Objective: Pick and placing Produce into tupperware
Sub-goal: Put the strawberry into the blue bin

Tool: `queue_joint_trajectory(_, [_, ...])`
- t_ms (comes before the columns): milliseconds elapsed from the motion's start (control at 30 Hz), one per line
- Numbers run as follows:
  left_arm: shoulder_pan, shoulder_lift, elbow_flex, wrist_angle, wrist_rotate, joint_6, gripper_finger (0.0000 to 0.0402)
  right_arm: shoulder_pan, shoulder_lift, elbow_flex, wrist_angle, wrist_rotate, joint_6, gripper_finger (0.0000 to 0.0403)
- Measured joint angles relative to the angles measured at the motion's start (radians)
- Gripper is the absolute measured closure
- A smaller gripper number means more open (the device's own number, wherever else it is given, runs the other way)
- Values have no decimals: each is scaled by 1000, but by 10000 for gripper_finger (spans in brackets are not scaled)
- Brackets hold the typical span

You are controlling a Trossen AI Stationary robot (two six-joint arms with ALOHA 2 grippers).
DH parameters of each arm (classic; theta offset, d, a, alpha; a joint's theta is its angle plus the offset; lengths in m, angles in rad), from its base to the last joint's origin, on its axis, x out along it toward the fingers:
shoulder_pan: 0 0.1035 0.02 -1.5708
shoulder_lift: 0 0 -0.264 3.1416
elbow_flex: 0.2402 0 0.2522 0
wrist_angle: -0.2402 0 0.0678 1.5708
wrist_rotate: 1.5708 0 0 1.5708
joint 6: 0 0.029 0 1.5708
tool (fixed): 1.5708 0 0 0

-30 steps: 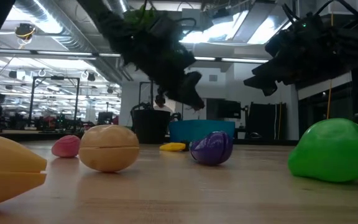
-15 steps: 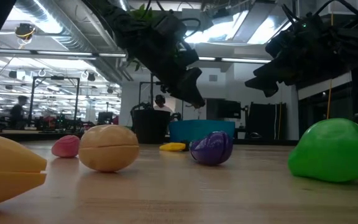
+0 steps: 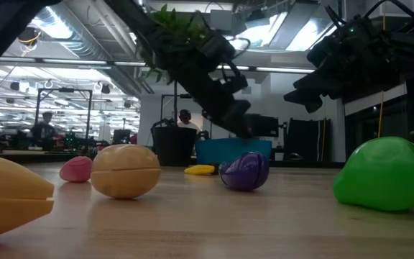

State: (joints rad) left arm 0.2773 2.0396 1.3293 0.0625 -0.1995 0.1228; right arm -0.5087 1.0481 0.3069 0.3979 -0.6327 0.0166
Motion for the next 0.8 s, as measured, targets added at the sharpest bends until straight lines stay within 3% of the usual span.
queue_joint_trajectory(200, [24, 53, 117, -143, 0, 20, 282, 0, 0, 0, -25, 0, -22, 173])
queue_joint_trajectory(600, [33, 55, 123, -166, 75, 47, 282, 0, 0, 0, -30, 1, -48, 173])
queue_joint_trajectory(800, [33, 55, 123, -159, 58, 47, 194, 0, 0, 0, -30, 1, -48, 173])
